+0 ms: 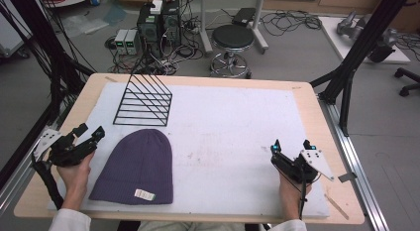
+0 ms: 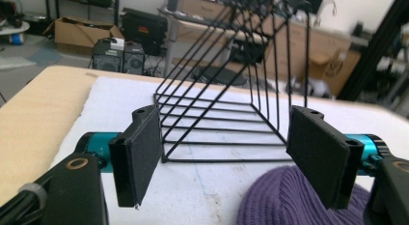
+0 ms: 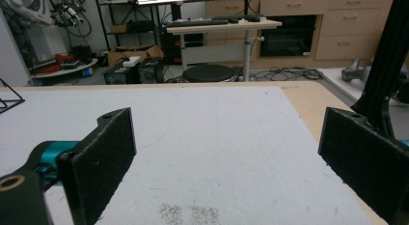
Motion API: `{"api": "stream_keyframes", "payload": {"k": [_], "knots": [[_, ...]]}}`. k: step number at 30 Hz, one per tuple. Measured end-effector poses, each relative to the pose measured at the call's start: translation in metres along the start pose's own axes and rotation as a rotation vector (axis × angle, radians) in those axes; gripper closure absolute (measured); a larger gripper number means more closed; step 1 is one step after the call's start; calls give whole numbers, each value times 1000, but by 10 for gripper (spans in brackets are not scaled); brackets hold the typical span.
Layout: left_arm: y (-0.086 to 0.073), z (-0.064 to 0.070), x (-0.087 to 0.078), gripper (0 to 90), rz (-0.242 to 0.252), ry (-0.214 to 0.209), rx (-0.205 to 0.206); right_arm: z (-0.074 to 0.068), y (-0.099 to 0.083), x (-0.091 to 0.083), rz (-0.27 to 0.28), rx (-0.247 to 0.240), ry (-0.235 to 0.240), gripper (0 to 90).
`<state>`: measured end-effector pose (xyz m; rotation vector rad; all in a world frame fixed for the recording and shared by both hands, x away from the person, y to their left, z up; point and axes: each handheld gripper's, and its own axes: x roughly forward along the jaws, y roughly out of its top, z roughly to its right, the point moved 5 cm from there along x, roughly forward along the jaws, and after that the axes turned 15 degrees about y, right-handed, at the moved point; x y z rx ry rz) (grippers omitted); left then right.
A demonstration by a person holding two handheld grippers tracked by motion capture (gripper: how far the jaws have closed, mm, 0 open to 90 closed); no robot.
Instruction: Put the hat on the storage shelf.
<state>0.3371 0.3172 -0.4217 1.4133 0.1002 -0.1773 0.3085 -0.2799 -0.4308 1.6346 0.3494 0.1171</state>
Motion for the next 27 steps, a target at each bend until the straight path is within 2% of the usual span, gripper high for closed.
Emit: {"api": "stream_keyframes", "payload": {"k": [3, 5, 9, 13, 17, 20, 23, 27], "knots": [[5, 7, 2, 253, -32, -11, 45, -1, 0, 1, 0, -4, 6, 52], [9, 12, 3, 252, -64, -55, 50, -1, 0, 0, -1, 9, 8, 52], [15, 19, 3, 251, -118, -102, 74, -3, 0, -1, 5, 26, 16, 52], [17, 26, 6, 238, -189, -113, 136, -6, 0, 1, -3, 18, 28, 52], [18, 33, 12, 230, -243, -146, 118, -6, 0, 1, -1, 2, 30, 52], [15, 37, 21, 230, -311, -180, 124, -7, 0, 1, -5, 7, 36, 52], [11, 42, 32, 230, -404, -190, 214, -7, -2, 4, -23, 9, 49, 52], [9, 46, 41, 230, -449, -195, 232, -9, -2, 6, -34, 4, 58, 52]]}}
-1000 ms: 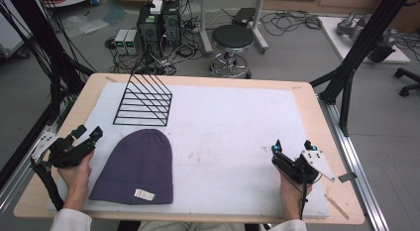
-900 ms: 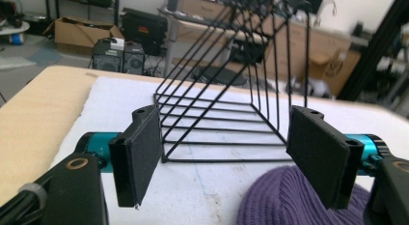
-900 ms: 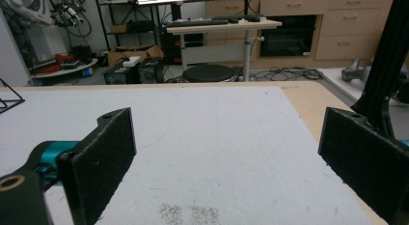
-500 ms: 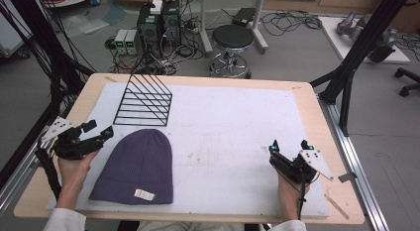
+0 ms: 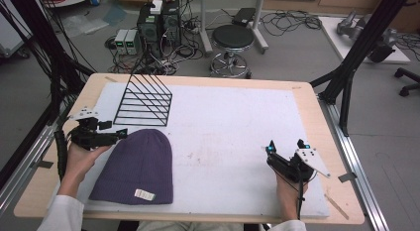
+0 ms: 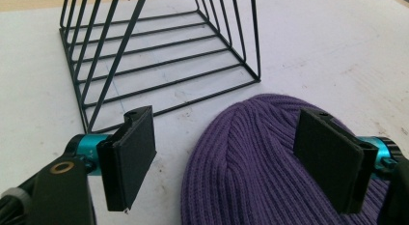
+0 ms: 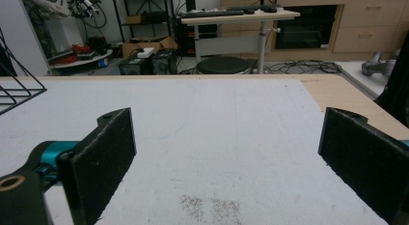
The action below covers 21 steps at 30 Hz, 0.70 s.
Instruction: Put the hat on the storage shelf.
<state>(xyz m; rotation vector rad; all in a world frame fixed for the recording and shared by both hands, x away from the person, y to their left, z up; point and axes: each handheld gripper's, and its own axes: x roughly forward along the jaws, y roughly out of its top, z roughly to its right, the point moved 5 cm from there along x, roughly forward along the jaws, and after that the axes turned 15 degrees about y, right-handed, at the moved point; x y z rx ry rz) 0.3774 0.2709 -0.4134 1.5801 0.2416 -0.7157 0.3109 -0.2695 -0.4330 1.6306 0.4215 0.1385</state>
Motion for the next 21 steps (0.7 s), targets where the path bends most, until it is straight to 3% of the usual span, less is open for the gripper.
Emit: {"api": "stream_keyframes", "payload": {"k": [5, 8, 11, 13, 21], "knots": [[1, 2, 9, 232, -58, -5, 22, -2, 0, 0, -6, -7, 5, 52], [0, 3, 19, 236, -135, -12, 55, -1, 0, 0, -2, -15, 0, 52], [-2, 3, 22, 235, -162, -22, 55, -1, 0, 0, -1, -12, -1, 51], [-6, 5, 28, 226, -208, -20, 76, -1, 0, 0, -6, -12, -5, 52], [-14, 9, 40, 238, -276, -18, 103, -3, 0, 2, -13, -25, -6, 51]]}}
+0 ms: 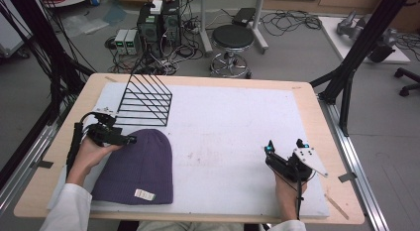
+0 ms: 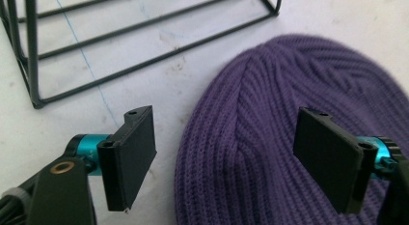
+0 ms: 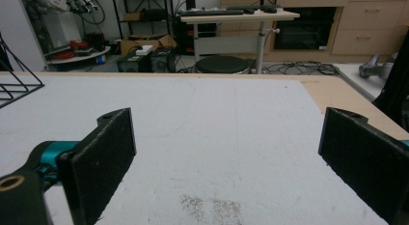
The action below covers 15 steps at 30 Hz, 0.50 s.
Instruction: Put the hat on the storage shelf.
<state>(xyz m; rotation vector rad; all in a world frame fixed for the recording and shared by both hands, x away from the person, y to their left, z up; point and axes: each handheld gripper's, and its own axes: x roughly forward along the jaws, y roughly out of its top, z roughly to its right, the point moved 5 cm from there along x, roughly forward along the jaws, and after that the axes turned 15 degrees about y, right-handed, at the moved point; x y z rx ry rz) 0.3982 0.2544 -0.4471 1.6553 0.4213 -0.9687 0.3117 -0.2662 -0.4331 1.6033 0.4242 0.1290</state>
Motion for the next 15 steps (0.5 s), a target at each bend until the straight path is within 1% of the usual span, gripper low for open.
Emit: {"api": "stream_keyframes", "payload": {"k": [3, 4, 7, 8, 10, 12, 14, 15], "knots": [[-1, 1, 2, 239, -15, 0, 5, -1, 0, 1, -6, -7, 2, 51], [-1, 1, 3, 238, -20, 3, 4, -1, 0, 1, -4, -17, 2, 51], [-2, 1, 7, 239, -34, 9, 0, -2, -1, 1, -11, -4, 10, 51], [-3, 0, 11, 239, -51, 18, 3, -1, -1, 1, -11, -2, 7, 51], [-5, 0, 14, 238, -67, 25, 7, -1, -1, 1, -6, -5, 6, 51], [-5, 2, 16, 248, -81, 19, 3, 0, -1, 1, -7, -1, 4, 51], [-7, 3, 19, 258, -101, 19, 13, 0, -1, 2, -7, 0, 4, 51], [-7, 4, 19, 261, -100, 23, 16, 0, -1, 2, -6, -4, 5, 51]]}}
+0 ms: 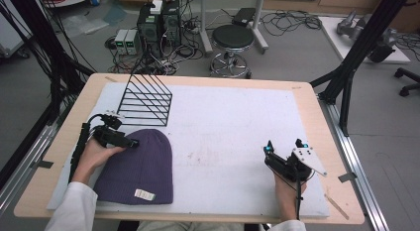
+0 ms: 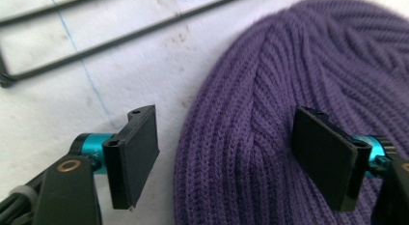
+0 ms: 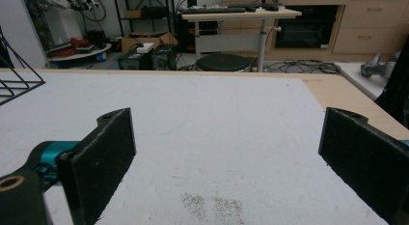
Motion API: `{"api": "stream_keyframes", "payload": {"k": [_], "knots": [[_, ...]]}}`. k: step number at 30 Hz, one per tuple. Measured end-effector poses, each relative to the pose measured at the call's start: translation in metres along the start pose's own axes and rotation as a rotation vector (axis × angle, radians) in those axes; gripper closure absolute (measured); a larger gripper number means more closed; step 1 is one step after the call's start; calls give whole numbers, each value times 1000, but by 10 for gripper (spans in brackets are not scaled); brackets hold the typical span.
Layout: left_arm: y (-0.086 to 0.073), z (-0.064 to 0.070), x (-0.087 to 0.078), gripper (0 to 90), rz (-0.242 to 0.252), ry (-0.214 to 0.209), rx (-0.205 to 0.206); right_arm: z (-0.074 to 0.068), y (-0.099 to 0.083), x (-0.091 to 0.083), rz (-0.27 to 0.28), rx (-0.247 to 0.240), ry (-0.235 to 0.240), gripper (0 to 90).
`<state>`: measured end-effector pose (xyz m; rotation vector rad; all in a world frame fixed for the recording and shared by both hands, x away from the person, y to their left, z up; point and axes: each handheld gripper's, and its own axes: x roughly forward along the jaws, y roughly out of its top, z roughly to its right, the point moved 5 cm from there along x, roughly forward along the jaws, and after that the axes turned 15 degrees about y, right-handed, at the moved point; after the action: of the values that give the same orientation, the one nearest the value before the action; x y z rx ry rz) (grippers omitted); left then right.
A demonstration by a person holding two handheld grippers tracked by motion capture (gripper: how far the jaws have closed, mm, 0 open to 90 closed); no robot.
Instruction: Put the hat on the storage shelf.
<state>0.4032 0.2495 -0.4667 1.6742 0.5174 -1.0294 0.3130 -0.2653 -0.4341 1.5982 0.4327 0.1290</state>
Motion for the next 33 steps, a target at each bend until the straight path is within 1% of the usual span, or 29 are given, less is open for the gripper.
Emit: {"api": "stream_keyframes", "payload": {"k": [3, 6, 7, 8, 10, 13, 14, 15, 16, 18, 19, 20, 22, 23, 25, 26, 27, 29, 31, 32, 33], "knots": [[0, 0, -1, 283, 0, 1, -4, 0, 0, 0, 0, -2, 1, 51], [-4, 1, -2, 318, 32, 24, -5, 0, 0, 0, -1, -3, 0, 51], [-6, 1, -2, 346, 46, 31, -7, 0, 0, 0, -1, -5, 0, 51], [-7, 0, -3, 369, 64, 38, -24, 0, 0, 0, -2, -6, 0, 51], [-9, -1, -4, 440, 76, 40, -35, 0, -1, 1, -7, 0, 2, 51], [-12, 0, -6, 541, 98, 19, -63, -1, 0, 1, -6, -4, 1, 51], [-13, 2, -7, 596, 97, -17, -75, -1, 0, 1, -6, -7, 0, 51], [-13, 2, -7, 707, 97, -17, -75, -1, 0, 1, -6, -7, 0, 51], [-14, 4, -7, 729, 100, -27, -67, 0, -1, 1, -7, -12, 1, 51], [-14, 5, -8, 768, 100, -35, -72, -1, -1, 1, -10, -9, 3, 51], [-14, 5, -9, 780, 99, -38, -75, -1, -1, 1, -11, -7, 3, 51], [-14, 5, -10, 790, 98, -48, -66, -1, -1, 1, -12, -8, 3, 51], [-14, 5, -10, 797, 103, -52, -62, -1, -1, 1, -11, -9, 3, 51], [-14, 5, -10, 799, 103, -52, -62, -1, -1, 1, -11, -9, 3, 51], [-15, 6, -13, 800, 113, -45, -42, 0, -1, 1, -9, -13, 2, 51], [-15, 8, -16, 800, 139, -33, -34, 0, -1, 1, -9, -11, 1, 51], [-15, 9, -17, 800, 147, -30, -29, 0, -1, 1, -10, -8, 2, 51], [-15, 10, -24, 800, 186, -1, -11, 0, -1, 1, -10, -6, 2, 51], [-13, 14, -33, 803, 243, 20, 0, 0, -1, 0, -9, -2, 3, 51], [-12, 17, -41, 803, 289, 38, 20, 0, -1, 0, -9, -1, 3, 51], [-12, 17, -41, 804, 289, 38, 20, 0, -1, 1, -8, -6, 4, 51]]}}
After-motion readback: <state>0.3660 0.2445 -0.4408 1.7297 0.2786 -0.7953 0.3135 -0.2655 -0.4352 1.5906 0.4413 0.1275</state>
